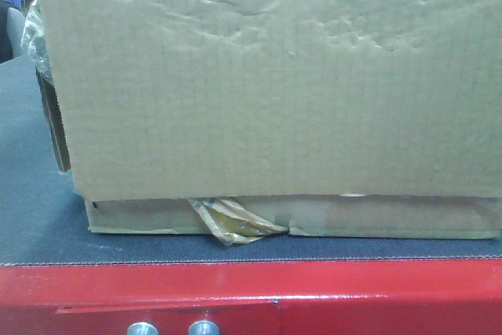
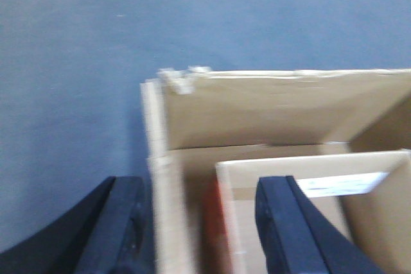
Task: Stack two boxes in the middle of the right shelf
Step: 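Bring both grippers down onto opposite walls of the plain box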
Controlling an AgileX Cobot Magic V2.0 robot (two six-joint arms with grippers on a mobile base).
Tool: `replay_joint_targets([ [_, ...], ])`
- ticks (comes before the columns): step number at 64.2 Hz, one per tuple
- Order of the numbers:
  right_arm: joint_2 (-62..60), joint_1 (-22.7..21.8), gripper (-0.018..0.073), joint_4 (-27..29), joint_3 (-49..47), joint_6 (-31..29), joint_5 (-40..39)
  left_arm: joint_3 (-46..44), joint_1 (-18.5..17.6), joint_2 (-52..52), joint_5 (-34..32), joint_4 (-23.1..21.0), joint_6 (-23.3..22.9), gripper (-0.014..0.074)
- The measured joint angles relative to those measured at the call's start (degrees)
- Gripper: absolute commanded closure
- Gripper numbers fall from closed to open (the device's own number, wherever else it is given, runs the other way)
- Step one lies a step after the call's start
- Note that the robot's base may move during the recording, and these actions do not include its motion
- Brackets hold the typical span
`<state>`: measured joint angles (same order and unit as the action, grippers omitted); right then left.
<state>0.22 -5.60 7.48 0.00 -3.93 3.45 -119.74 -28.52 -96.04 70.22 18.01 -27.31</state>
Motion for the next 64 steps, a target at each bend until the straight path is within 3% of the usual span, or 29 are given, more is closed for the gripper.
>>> replay_joint_targets([
  [9,0.00,0.00,0.0721,0.00,0.00,0.00,0.00,5.90,2.14,1.06,0.11,-2.74,0.12,0.0297],
  [23,0.00,0.00,0.0721,0.00,0.00,0.00,-3.10,13.78,2.15,-0.30,0.20,-4.23,0.23,0.0297],
  [42,0.00,0.00,0.0721,0.11,0.00,0.04,-4.24,15.07,2.15,-2.64,0.20,-5.29,0.35,0.0297],
  [48,0.00,0.00,0.0721,3.45,0.00,1.50,-4.24,15.07,2.26,-4.16,0.09,-5.75,0.46,0.0297],
  [56,-0.09,0.00,0.0721,9.11,-2.06,2.90,-0.45,15.20,3.22,-5.85,0.09,-8.80,2.10,0.0277],
  [64,0.14,0.00,0.0721,10.76,-9.56,3.12,10.19,15.32,4.45,-6.91,-0.01,-10.54,2.95,0.0183],
])
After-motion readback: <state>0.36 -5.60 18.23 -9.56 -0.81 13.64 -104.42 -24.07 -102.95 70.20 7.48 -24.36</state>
